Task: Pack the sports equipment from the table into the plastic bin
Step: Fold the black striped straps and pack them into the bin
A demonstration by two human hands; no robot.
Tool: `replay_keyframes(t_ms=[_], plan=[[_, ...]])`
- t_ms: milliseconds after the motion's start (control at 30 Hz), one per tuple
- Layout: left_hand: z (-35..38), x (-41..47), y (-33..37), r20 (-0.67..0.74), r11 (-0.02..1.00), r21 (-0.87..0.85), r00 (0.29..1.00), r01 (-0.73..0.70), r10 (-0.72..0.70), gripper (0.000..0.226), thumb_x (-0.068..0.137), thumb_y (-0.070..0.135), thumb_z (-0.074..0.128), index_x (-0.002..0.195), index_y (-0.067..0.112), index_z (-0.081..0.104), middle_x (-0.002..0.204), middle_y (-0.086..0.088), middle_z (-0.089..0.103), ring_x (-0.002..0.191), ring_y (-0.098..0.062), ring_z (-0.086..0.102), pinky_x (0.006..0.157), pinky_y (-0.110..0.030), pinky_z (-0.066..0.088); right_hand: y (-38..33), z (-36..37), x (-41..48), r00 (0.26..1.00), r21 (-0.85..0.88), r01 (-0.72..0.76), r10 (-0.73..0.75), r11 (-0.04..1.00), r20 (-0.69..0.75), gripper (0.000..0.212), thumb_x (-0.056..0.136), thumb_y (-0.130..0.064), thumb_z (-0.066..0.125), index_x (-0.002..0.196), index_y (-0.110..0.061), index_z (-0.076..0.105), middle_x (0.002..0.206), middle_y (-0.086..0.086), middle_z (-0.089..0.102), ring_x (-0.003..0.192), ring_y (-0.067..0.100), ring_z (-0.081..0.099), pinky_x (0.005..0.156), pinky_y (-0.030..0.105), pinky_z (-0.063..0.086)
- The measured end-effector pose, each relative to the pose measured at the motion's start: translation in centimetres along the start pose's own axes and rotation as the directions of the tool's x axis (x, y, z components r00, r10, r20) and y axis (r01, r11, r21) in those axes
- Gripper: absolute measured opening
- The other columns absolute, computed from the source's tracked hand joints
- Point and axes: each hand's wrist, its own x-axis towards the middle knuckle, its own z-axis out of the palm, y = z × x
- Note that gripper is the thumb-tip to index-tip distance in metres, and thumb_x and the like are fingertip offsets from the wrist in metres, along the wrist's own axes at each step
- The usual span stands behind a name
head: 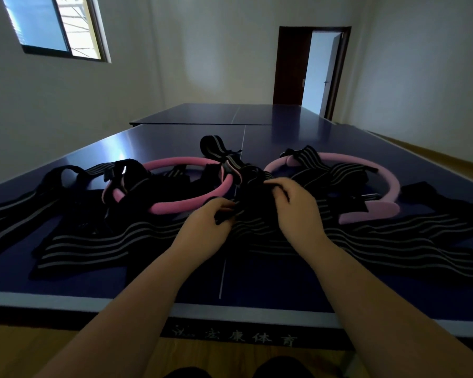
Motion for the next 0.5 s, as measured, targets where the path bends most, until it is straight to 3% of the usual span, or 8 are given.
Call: replay_keyframes(t_ms=[100, 200, 267, 300, 333, 400, 467, 500], plan=[[-0.9, 1.2, 0.8, -0.100, 0.998, -0.027, 0.994, 0.051, -0.053, 0.027, 0.100, 0.019, 0.053, 0.124, 0.027, 0.061, 0.108, 0.009, 0.067, 0.095, -0.007, 0.064, 0.081, -0.022, 0.051, -0.9, -0.7, 2.1, 0.986, 0.167, -0.047, 0.072, 0.985, -0.149, 0.022, 0.103, -0.021, 0.046, 0.107, -0.019, 0.067, 0.101, -0.011, 0.066, 0.089, -0.008, 0.059, 0.075, 0.000, 0.038], [-1.9, 2.7, 1.8, -0.276, 0.994, -0.092, 0.958, 0.053, -0.076, 0.025, 0.101, 0.018, 0.048, 0.120, 0.025, 0.063, 0.101, 0.014, 0.063, 0.091, -0.004, 0.058, 0.075, -0.017, 0.043, -1.6, -1.1, 4.1, 0.961, 0.270, -0.048, 0.118, 0.962, -0.250, 0.018, 0.103, -0.021, 0.046, 0.093, -0.018, 0.061, 0.088, -0.008, 0.062, 0.076, -0.004, 0.055, 0.068, 0.012, 0.039], [-2.2, 3.7, 2.9, -0.367, 0.961, -0.260, 0.912, 0.091, -0.185, 0.014, 0.101, 0.023, 0.049, 0.102, 0.027, 0.063, 0.089, 0.015, 0.063, 0.083, -0.005, 0.059, 0.070, -0.014, 0.043, -1.7, -1.1, 5.1, 0.939, 0.328, -0.075, 0.178, 0.942, -0.294, 0.023, 0.103, -0.024, 0.047, 0.087, -0.013, 0.060, 0.083, -0.003, 0.062, 0.071, 0.002, 0.054, 0.063, 0.016, 0.039], [-2.0, 4.3, 3.3, -0.379, 0.907, -0.404, 0.882, 0.115, -0.281, 0.014, 0.101, 0.028, 0.051, 0.093, 0.027, 0.062, 0.085, 0.011, 0.064, 0.083, -0.011, 0.062, 0.071, -0.019, 0.048, -1.5, -1.0, 5.5, 0.933, 0.350, -0.085, 0.198, 0.933, -0.302, 0.027, 0.102, -0.026, 0.048, 0.086, -0.009, 0.061, 0.081, 0.001, 0.063, 0.068, 0.004, 0.054, 0.060, 0.015, 0.040], [-1.9, 5.0, 3.6, -0.352, 0.807, -0.576, 0.852, 0.130, -0.388, 0.017, 0.100, 0.035, 0.053, 0.088, 0.026, 0.062, 0.085, 0.005, 0.067, 0.086, -0.019, 0.065, 0.077, -0.028, 0.051, -1.5, -0.8, 5.8, 0.932, 0.369, -0.094, 0.212, 0.925, -0.294, 0.030, 0.102, -0.027, 0.050, 0.085, -0.005, 0.061, 0.078, 0.004, 0.063, 0.066, 0.007, 0.054, 0.058, 0.014, 0.041], [-1.5, 6.5, 4.3, -0.169, 0.499, -0.851, 0.812, 0.166, -0.558, 0.026, 0.096, 0.047, 0.057, 0.091, 0.022, 0.063, 0.098, -0.005, 0.072, 0.095, -0.027, 0.068, 0.087, -0.039, 0.054, -1.3, -0.1, 6.0, 0.937, 0.432, -0.136, 0.257, 0.892, -0.237, 0.036, 0.100, -0.028, 0.054, 0.081, 0.002, 0.058, 0.071, 0.011, 0.060, 0.062, 0.012, 0.053, 0.059, 0.022, 0.043], [-0.8, 7.8, 4.4, 0.013, 0.231, -0.957, 0.818, 0.177, -0.575, 0.040, 0.089, 0.054, 0.064, 0.100, 0.016, 0.066, 0.105, -0.010, 0.074, 0.096, -0.031, 0.070, 0.086, -0.044, 0.058, -0.9, 1.0, 5.6, 0.936, 0.546, -0.205, 0.326, 0.812, -0.134, 0.040, 0.098, -0.027, 0.059, 0.078, 0.008, 0.052, 0.067, 0.014, 0.054, 0.061, 0.016, 0.052, 0.060, 0.029, 0.043], [-0.2, 8.0, 4.2, 0.074, 0.148, -0.972, 0.833, 0.183, -0.548, 0.043, 0.088, 0.056, 0.065, 0.104, 0.016, 0.068, 0.105, -0.010, 0.074, 0.095, -0.032, 0.071, 0.083, -0.046, 0.059, -0.7, 1.4, 5.2, 0.933, 0.598, -0.241, 0.353, 0.765, -0.076, 0.041, 0.097, -0.026, 0.060, 0.075, 0.007, 0.051, 0.066, 0.014, 0.053, 0.061, 0.018, 0.051, 0.060, 0.030, 0.043]])
